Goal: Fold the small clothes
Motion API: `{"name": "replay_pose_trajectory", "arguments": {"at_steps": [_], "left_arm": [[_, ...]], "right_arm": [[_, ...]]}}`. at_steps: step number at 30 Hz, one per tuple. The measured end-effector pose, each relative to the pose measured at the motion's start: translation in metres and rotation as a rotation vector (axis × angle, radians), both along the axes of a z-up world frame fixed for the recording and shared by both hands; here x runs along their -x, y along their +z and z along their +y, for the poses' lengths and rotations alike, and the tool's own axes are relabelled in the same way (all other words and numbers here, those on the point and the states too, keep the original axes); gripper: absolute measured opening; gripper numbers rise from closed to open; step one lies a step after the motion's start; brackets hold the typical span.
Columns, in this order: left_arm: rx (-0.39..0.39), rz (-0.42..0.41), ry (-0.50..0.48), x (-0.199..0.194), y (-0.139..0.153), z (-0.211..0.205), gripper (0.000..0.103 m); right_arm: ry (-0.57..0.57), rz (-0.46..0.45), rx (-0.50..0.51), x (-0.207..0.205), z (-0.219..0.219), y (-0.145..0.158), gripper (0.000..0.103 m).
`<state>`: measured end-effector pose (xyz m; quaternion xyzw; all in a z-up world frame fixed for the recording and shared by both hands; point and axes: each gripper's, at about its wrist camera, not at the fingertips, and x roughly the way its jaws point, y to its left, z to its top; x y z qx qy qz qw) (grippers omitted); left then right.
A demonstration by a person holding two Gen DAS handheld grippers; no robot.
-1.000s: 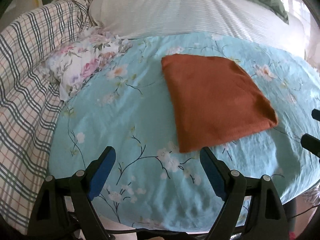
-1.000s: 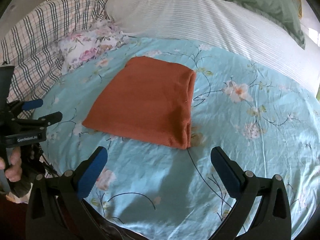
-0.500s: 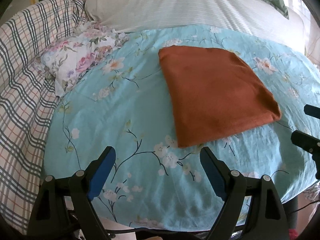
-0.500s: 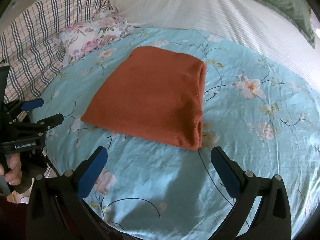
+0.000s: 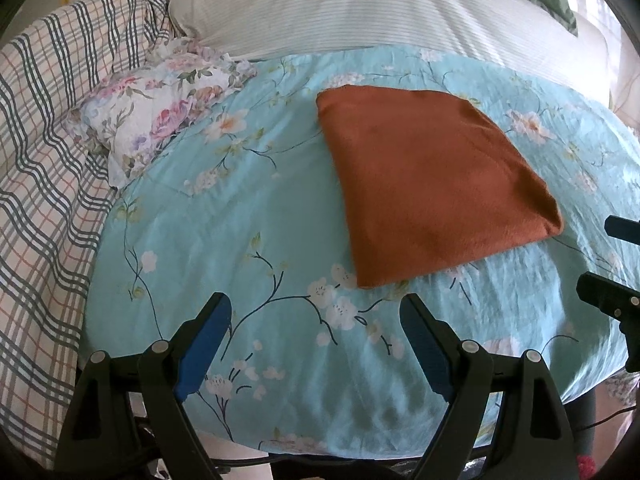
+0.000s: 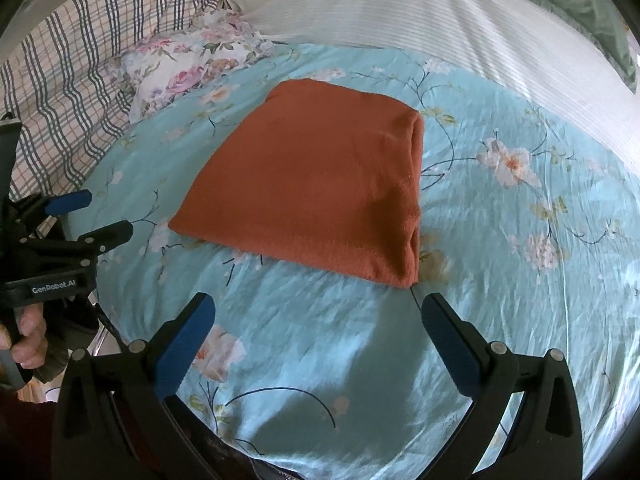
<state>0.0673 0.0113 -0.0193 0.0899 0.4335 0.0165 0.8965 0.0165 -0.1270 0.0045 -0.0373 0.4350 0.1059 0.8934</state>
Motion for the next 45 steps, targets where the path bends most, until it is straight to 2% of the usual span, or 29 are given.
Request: {"name": "replay_pose_trajectory", "arguments": {"at_steps": [22,45], "left_arm": [[0.035,-0.003,-0.004,0.0003,0.0036,-0.0003,0.087],[0.033,-0.014,-0.015,0.0033,0.0071,-0.0073,0.087]], "right_arm": [[-0.008,0.004,0.000,0.0002,-0.0006,-0.0005,0.103],[-0.028,-0.013,-0.014,0.0076,0.0065,0.0048,0.103]]}}
